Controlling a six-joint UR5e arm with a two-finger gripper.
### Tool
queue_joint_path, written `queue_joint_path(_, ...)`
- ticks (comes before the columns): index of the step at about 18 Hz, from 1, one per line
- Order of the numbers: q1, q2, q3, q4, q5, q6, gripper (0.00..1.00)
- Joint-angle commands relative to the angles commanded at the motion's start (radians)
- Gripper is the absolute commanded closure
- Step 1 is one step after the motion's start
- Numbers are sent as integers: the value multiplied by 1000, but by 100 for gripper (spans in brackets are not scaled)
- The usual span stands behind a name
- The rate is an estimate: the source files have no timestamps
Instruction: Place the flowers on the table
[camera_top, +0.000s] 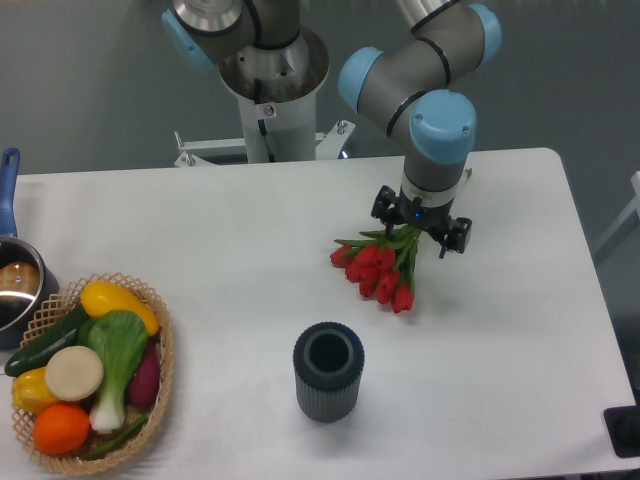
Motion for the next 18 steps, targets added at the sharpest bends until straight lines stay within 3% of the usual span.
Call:
queue_joint_path(5,86,5,52,31,-1,37,0)
queue_joint_path(15,241,-17,132,32,-17,314,0)
queue_joint_path(18,273,-28,152,31,-70,370,0)
